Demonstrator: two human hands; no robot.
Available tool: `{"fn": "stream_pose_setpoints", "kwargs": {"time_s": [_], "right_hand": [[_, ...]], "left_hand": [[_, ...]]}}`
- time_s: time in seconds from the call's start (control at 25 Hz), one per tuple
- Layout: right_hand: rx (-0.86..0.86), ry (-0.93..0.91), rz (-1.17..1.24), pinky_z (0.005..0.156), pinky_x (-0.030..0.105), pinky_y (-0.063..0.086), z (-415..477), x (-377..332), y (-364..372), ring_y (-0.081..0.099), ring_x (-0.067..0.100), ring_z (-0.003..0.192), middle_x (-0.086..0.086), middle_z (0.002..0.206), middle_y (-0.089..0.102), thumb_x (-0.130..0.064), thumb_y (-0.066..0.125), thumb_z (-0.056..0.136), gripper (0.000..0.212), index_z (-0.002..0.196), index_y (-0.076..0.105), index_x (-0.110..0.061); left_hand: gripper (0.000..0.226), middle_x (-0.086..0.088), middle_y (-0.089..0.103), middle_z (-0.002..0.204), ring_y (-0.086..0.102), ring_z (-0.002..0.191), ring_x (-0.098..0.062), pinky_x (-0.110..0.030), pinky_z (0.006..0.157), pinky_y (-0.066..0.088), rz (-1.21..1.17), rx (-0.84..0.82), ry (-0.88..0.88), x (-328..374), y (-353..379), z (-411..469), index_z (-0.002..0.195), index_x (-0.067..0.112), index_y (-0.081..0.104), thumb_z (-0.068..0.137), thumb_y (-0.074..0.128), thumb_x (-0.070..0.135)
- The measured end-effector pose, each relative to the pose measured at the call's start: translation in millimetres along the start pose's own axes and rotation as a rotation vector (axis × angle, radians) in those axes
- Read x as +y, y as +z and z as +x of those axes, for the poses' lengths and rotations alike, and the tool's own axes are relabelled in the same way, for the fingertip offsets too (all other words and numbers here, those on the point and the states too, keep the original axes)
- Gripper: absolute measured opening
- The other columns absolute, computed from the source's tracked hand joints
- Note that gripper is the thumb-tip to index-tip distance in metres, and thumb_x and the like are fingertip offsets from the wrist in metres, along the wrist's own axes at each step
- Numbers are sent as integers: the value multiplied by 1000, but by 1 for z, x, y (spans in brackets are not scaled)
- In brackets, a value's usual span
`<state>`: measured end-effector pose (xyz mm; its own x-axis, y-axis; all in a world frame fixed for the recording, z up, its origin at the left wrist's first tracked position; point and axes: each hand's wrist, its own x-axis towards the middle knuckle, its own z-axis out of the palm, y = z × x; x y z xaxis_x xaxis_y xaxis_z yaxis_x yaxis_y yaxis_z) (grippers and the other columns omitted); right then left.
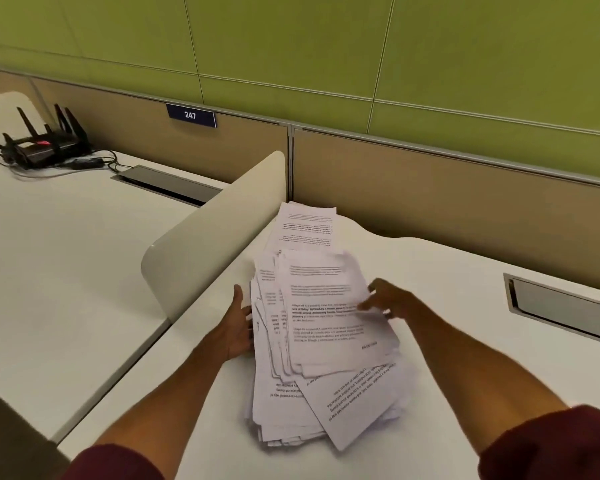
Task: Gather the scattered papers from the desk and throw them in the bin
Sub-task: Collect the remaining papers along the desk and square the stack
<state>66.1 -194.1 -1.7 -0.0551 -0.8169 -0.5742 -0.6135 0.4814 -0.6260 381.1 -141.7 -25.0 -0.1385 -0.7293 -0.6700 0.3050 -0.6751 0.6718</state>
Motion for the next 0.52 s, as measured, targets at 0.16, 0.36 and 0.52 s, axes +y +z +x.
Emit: {"fn": "stream_pose_setpoints", "kwargs": {"time_s": [0.16,0.36,0.52], "right_hand": [[93,-4,-132,84,38,50,2,23,24,51,32,120,14,139,47,-12,75,82,67,138,39,-11],[50,-45,127,78,31,50,-5,25,29,54,25,103,11,120,53,-13,71,86,50,129,48,-2],[63,-81,128,70,30,43,-9,22,36,53,20,86,10,102,56,-18,66,91,23,107,56,-4]], "left_hand": [[71,-12,65,104,62,90,-28,-38,69,51,123,25,4,-1,-1,1,108,16,62,84,29,75],[38,-16,67,112,64,92,-32,-39,66,53,302,69,79,-8,5,5,126,11,51,94,57,29],[56,-19,57,132,59,113,-37,-52,91,51,259,-6,146,-15,8,16,136,8,42,85,61,-9]]}}
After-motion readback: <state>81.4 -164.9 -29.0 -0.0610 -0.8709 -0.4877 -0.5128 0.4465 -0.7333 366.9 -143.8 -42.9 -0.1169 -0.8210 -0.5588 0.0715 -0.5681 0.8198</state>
